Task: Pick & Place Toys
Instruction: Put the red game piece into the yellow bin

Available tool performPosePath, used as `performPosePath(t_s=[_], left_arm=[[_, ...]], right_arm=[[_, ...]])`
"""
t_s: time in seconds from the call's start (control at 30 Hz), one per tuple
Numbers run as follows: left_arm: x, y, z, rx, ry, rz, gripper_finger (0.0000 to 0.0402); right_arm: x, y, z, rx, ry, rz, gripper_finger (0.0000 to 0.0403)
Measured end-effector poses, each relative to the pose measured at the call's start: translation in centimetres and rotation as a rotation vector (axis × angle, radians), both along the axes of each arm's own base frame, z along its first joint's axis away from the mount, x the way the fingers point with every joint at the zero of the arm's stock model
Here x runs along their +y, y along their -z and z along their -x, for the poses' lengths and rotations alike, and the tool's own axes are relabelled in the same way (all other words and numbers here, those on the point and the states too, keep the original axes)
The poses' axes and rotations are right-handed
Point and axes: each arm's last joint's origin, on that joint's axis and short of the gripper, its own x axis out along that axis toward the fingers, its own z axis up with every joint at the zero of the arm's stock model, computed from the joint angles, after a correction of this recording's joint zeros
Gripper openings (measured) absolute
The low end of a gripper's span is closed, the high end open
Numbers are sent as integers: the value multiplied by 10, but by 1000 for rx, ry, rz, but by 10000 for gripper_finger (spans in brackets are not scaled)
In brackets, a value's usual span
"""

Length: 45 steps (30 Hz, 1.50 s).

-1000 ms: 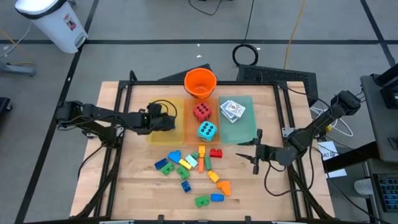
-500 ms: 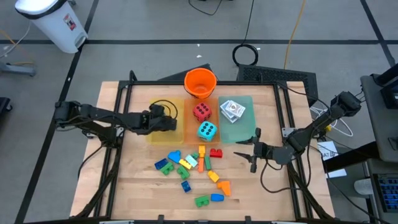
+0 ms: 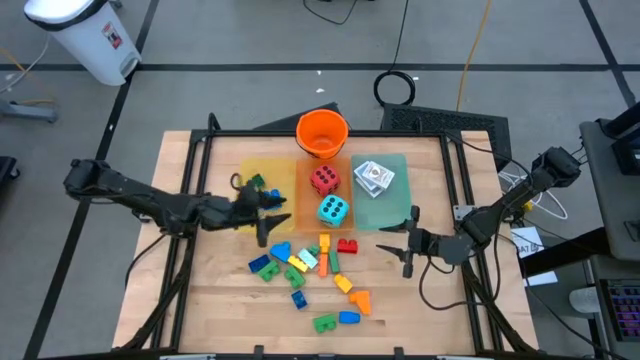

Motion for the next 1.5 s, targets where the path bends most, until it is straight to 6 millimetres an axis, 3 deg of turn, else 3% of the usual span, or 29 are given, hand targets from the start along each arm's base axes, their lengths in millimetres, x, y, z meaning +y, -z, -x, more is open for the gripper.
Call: performPosePath(t_s=[0.23,0.43,0.9,1.1,1.33,1.5], left_arm=[[13,44,39,-203,33,74,241],[20,66,70,-377,39,110,241],[19,62,71,-394,69,137,241],[18,66,70,-347,70,145,241],[10,65,58,-202,84,48,241],[6,63,51,-170,101,10,241]], right_arm=[[0,0,0,0,0,0,173],[0,0,0,0,0,0,173],[-2,5,1,-28,7,-27,173],[-7,14,1,-65,-81,-70,174],[-10,32,-11,21,-97,-81,176],[-9,48,-27,95,-133,-77,219]])
